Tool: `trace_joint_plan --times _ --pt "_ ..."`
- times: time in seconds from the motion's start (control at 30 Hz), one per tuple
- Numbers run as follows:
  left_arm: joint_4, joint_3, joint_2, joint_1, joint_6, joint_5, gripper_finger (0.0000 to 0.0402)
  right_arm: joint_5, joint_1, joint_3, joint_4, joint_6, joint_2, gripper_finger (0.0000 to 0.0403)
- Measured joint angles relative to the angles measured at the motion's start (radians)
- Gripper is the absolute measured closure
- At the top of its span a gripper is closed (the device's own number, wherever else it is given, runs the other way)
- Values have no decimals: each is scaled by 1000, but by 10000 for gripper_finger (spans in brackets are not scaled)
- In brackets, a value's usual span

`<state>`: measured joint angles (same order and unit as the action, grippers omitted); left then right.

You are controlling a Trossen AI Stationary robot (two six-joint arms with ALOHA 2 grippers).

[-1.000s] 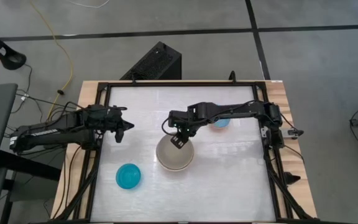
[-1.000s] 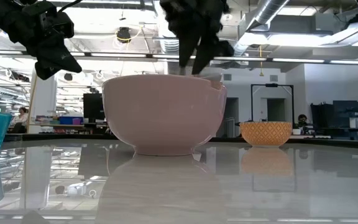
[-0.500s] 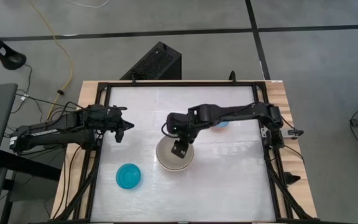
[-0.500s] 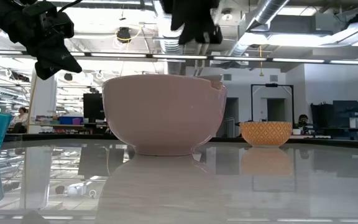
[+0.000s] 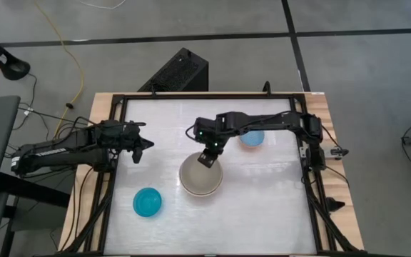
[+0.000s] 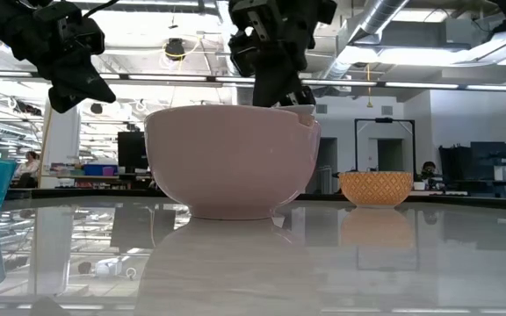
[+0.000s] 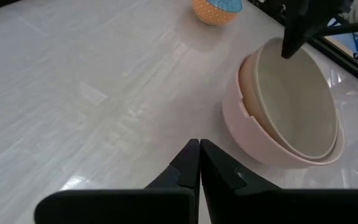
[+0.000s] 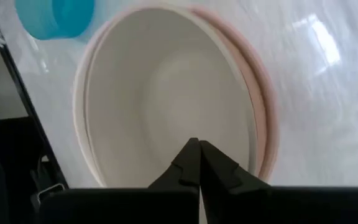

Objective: Nest bowls inside each other
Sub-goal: Stack the gray bowl into the orange bowl

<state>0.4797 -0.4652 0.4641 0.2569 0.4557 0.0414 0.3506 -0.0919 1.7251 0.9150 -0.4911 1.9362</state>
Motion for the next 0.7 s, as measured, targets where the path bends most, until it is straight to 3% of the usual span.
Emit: trace_joint_plan --times 0.17,0.43,0.7 --pt "0 0 0 0 1 0 401 19 -23 0 26 0 0 356" --pt "0 0 0 -1 2 1 401 0 -55 0 54 3 9 379" --pt "0 0 0 0 -11 1 401 -6 -54 0 86 2 9 368"
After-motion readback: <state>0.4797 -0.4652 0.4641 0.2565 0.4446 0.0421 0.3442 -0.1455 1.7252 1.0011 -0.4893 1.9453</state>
